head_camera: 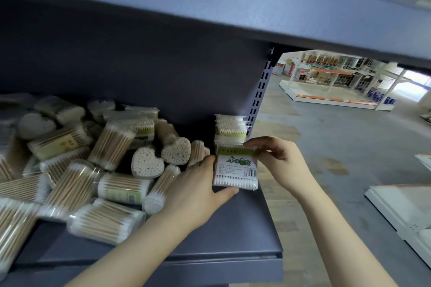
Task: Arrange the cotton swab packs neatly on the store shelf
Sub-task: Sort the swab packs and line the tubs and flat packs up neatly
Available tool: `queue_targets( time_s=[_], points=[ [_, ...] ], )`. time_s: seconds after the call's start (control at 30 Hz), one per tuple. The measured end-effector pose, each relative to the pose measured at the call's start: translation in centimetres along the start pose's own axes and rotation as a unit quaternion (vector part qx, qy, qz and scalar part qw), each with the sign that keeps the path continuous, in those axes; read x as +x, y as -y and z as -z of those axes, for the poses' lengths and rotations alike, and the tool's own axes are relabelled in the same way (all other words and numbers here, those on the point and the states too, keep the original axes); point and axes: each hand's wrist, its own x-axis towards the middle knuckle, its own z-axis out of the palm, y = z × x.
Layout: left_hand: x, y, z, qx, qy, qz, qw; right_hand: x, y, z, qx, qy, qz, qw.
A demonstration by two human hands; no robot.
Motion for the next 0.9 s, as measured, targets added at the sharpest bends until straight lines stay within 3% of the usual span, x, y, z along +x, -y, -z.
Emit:
queue_targets(
  time_s=[0.57, 0.73, 0.8, 0.9],
  points=[
    [0.3, -0.3, -0.1, 0.06, -0.057, -0.013, 0.996, -0.3, -0.1, -0.1, 0.056, -0.013, -0.011, 0.998],
    [0.3, -0.6, 0.2, 0.184, -0.075, -0.029, 0.98, -0.2, -0.4, 0.5, 0.057, 0.001, -0.023, 0.998],
    [0.4, -0.6, 0.5, 0.236, -0.109, -0.056, 0.964, 0.0, -0.9, 0.8, 0.062, -0.005, -0.034, 0.997],
    [0.8, 0.3, 0.6, 0.23, -0.172, -0.087, 0.954, 0.2, -1.9, 0.6, 0.035, -0.006, -0.049, 0.998]
  ],
)
